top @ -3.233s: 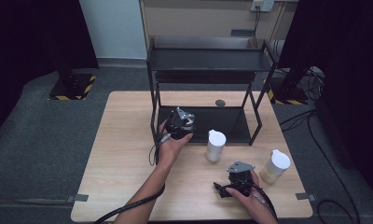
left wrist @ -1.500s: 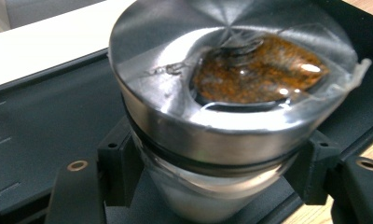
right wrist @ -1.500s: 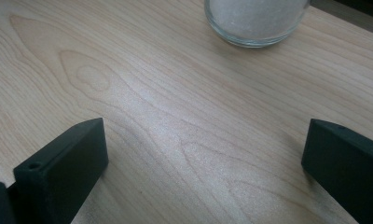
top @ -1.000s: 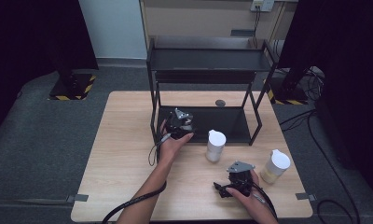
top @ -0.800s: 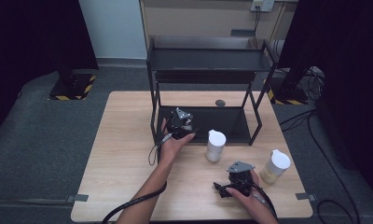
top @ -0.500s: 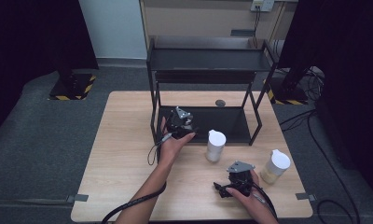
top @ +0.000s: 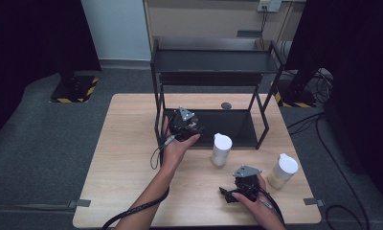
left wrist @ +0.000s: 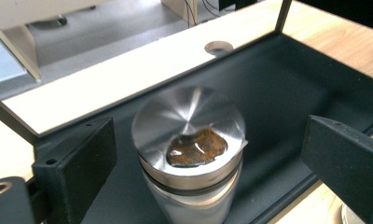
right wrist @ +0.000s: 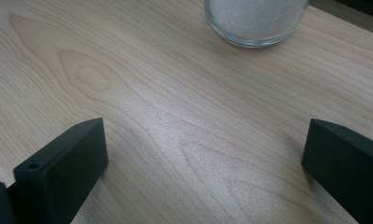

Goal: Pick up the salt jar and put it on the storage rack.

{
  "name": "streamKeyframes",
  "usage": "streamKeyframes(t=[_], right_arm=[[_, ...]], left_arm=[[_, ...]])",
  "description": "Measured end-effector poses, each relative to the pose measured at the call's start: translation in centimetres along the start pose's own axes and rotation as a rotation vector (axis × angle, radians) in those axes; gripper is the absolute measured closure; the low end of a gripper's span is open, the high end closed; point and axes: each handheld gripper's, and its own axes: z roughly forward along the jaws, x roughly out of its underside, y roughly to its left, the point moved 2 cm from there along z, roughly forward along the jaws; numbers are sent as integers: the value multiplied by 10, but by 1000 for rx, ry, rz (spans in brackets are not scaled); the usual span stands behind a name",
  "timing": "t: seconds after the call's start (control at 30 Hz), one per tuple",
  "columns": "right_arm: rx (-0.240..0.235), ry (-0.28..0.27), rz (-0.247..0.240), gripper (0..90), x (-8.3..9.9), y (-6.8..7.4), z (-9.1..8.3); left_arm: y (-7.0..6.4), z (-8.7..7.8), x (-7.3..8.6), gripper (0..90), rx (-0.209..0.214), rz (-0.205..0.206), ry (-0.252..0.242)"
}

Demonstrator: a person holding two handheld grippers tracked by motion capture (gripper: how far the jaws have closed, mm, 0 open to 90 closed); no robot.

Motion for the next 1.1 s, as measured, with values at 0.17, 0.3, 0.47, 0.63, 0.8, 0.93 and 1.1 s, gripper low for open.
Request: streamKeyframes(t=[0.17, 0.3, 0.47, 0.63, 0.8, 0.93, 1.1], right_arm=[[0, 0, 0, 9, 0, 0, 0], [0, 0, 0, 9, 0, 0, 0], [0, 0, 0, 9, 0, 0, 0], [0, 0, 0, 9, 0, 0, 0], [0, 0, -1, 8, 0, 0, 0], [0, 0, 0, 8, 0, 0, 0], [0, 0, -1, 8, 0, 0, 0]], left_arm=[[-2, -10, 1, 27, 1, 11, -38], [-4, -19, -2, 28, 13, 34, -57], [-8, -31, -6, 28, 28, 67, -73], [-7, -43, -11, 29, 51, 87, -74], [-5, -55, -17, 31, 80, 96, -76], [-4, -66, -20, 32, 109, 148, -71], [-3, -84, -17, 37, 143, 191, -72]])
